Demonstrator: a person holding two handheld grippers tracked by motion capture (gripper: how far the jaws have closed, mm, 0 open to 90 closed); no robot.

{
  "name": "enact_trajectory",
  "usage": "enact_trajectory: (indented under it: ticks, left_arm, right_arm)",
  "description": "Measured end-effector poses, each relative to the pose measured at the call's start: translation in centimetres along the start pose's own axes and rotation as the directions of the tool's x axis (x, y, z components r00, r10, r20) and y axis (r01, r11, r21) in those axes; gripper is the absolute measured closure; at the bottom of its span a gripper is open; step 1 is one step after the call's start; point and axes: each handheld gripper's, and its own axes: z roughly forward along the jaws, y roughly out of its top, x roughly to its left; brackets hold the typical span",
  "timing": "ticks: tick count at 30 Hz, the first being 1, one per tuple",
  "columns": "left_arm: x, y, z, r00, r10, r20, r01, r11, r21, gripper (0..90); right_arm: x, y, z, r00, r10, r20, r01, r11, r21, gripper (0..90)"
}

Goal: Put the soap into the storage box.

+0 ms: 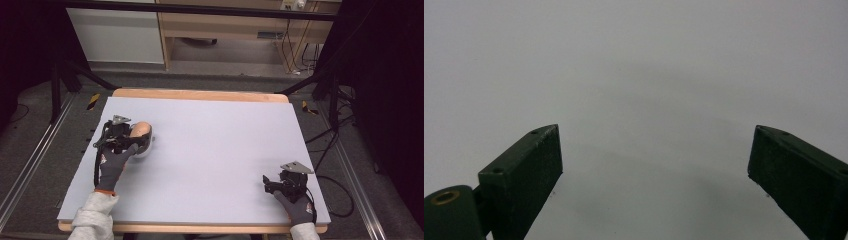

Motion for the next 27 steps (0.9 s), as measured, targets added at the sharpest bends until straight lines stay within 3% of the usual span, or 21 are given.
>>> enact_trajectory:
  ticks: [19,27]
  left_arm:
    - [0.4,-0.8,1.5,0.9998,-0.002,-0.018,0.003,0.9987,0.051,31.3]
    - [0.6,-0.9,1.4,0.9996,-0.013,-0.024,0.014,0.9990,0.042,31.2]
  right_arm:
    - [0.1,0.0,0.0,1.0000,-0.002,-0.001,0.002,1.0000,0.002,7.5]
    - [0.1,0.0,0.0,1.0000,-0.001,-0.001,0.001,1.0000,0.003,7.4]
